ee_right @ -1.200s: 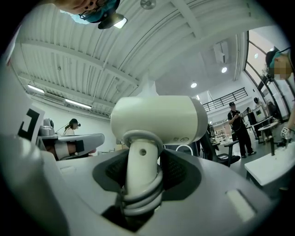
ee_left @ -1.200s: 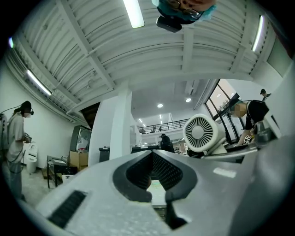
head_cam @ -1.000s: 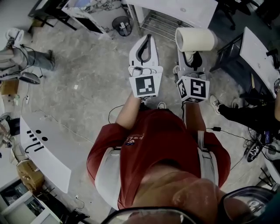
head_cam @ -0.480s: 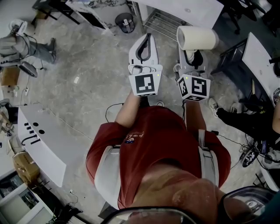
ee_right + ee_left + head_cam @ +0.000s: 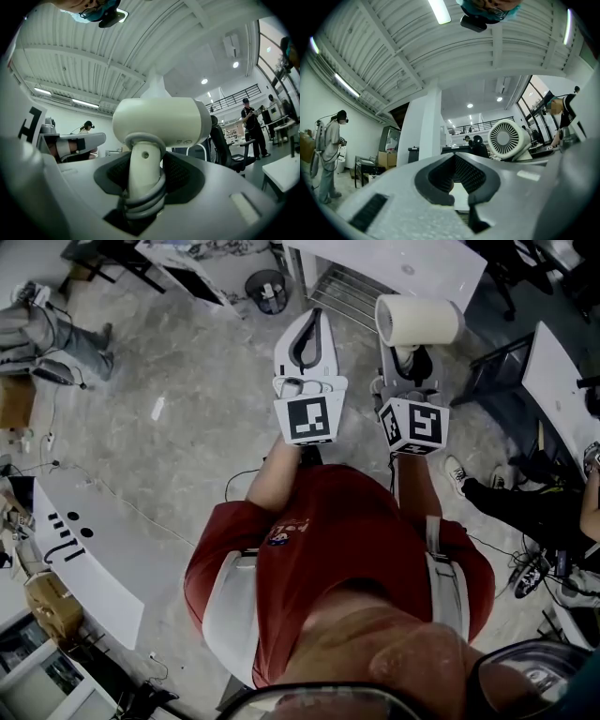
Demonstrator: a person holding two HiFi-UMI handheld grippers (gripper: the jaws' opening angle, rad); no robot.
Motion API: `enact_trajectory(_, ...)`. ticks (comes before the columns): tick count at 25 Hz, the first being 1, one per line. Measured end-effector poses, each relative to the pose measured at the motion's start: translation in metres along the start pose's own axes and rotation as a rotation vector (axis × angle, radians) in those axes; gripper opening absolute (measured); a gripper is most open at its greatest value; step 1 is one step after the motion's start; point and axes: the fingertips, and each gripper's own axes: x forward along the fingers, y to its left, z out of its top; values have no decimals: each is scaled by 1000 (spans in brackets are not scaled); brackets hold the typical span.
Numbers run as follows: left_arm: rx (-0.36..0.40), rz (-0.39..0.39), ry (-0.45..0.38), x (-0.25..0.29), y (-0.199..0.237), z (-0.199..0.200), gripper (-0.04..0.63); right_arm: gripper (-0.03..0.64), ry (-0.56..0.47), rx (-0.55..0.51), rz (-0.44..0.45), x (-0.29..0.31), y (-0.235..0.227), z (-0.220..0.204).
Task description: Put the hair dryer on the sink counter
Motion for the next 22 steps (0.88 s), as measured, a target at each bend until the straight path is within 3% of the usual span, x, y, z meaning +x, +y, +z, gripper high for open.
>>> enact_trajectory(22, -57, -57, 31, 104, 146, -30, 2, 184, 56, -11, -46, 170, 63, -20)
